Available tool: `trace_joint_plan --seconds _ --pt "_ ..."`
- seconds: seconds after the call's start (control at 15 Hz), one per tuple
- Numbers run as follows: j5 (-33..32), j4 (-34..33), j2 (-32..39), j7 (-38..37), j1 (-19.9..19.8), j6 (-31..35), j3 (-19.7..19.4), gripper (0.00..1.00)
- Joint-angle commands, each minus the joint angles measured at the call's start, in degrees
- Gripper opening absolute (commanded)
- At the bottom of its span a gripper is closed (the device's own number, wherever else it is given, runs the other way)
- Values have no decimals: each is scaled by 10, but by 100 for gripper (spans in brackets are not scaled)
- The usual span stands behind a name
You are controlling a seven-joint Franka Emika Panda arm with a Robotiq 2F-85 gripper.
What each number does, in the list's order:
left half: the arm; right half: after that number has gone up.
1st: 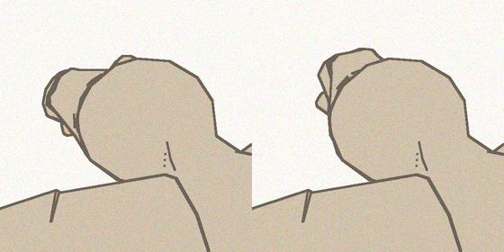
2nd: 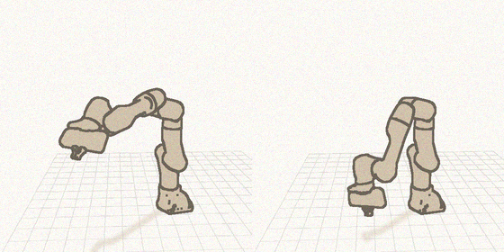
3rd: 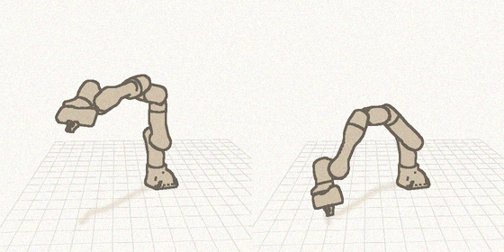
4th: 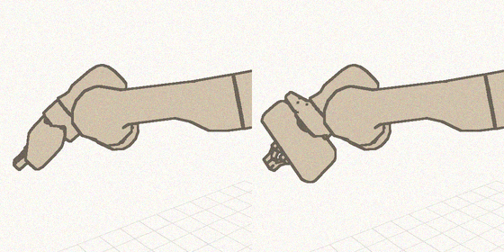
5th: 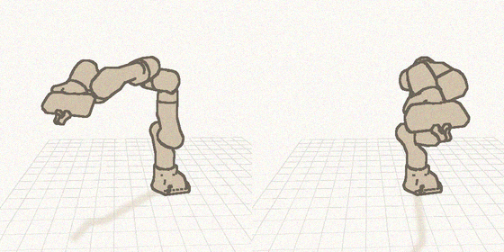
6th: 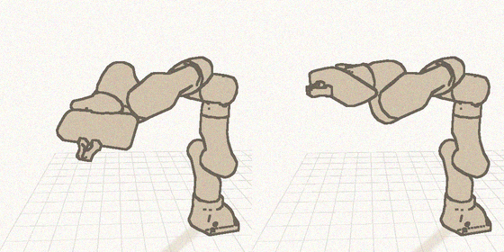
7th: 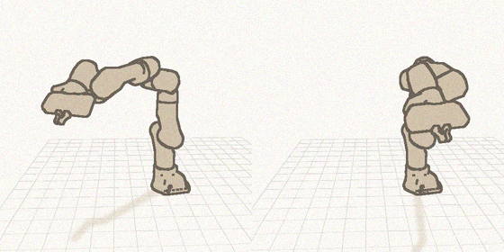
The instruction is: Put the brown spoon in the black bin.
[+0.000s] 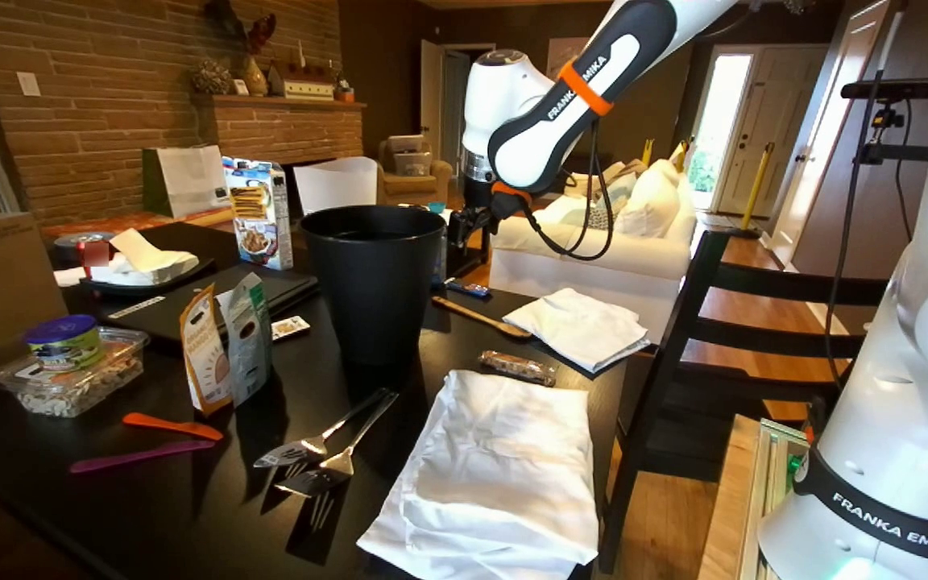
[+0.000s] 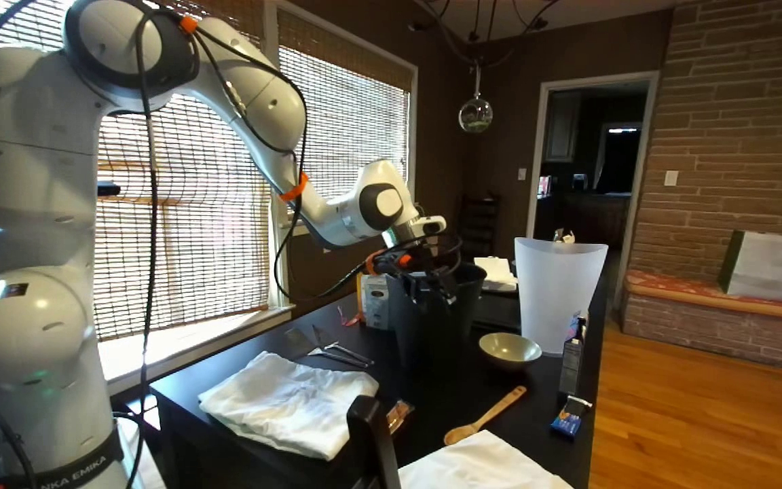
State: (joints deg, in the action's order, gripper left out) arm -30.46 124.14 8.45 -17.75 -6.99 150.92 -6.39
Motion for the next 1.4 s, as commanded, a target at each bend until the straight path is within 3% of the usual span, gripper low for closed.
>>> trace_joint_plan --seconds 0.0,0.13,0.4,0.73,0.93,1.33 --pt "6 -8 9 3 15 0 -17 100" --pt "6 -15 15 0 18 0 -17 100" --pt "4 -82 93 -49 21 -89 -49 100" --pt "137 -146 161 48 -21 -118 -47 100" --pt "264 -187 199 158 -69 -139 -10 100" --pt "367 -259 269 269 -124 -141 14 100"
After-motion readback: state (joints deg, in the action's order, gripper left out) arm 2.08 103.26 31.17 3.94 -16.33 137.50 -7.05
